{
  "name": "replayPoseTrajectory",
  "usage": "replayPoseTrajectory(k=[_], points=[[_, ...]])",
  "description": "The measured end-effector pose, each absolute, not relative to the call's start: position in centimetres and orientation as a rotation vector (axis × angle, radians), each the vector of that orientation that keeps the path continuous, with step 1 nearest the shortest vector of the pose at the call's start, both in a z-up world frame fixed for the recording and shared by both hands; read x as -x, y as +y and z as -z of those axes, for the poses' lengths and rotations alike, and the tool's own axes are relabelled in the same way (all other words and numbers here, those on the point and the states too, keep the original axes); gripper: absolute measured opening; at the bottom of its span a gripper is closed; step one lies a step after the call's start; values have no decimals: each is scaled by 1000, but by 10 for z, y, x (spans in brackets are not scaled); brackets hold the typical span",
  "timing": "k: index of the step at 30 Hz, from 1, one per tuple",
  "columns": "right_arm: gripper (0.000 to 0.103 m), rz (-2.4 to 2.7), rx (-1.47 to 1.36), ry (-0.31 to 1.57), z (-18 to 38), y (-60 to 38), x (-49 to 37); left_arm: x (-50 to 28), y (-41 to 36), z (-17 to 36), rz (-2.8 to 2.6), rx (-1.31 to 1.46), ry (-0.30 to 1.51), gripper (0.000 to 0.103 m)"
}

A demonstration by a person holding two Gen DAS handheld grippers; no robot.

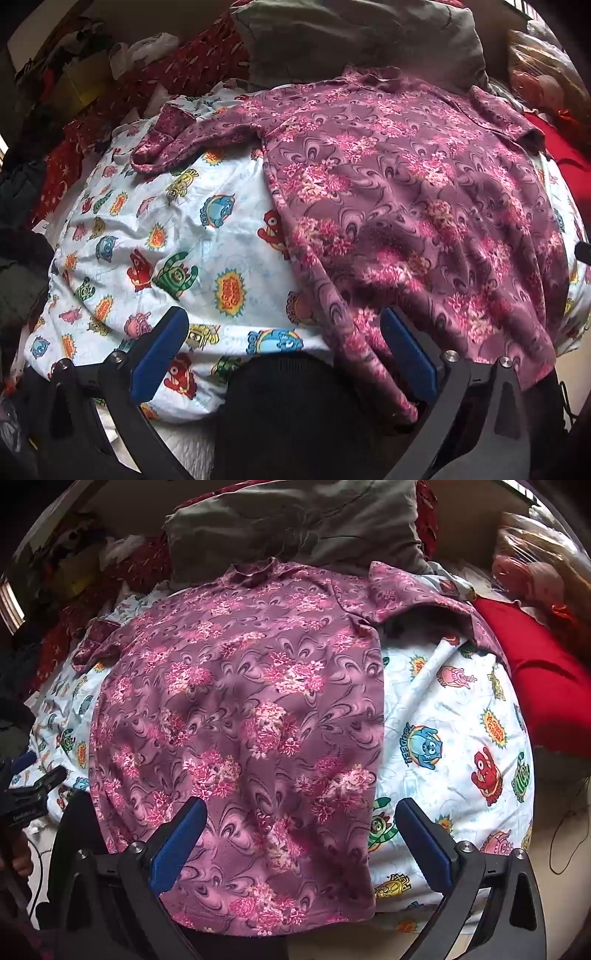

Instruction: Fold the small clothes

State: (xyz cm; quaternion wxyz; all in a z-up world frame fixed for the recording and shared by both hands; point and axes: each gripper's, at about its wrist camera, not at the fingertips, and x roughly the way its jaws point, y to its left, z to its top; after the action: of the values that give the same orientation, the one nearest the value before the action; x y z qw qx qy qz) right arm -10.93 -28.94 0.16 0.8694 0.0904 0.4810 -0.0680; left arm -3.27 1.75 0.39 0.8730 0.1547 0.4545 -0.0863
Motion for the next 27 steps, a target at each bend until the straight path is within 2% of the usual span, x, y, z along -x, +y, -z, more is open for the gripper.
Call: replayPoseTrajectory(k=[27], points=[[102, 201, -144, 972, -12, -287, 119, 42, 16, -7, 254, -262, 973, 103]])
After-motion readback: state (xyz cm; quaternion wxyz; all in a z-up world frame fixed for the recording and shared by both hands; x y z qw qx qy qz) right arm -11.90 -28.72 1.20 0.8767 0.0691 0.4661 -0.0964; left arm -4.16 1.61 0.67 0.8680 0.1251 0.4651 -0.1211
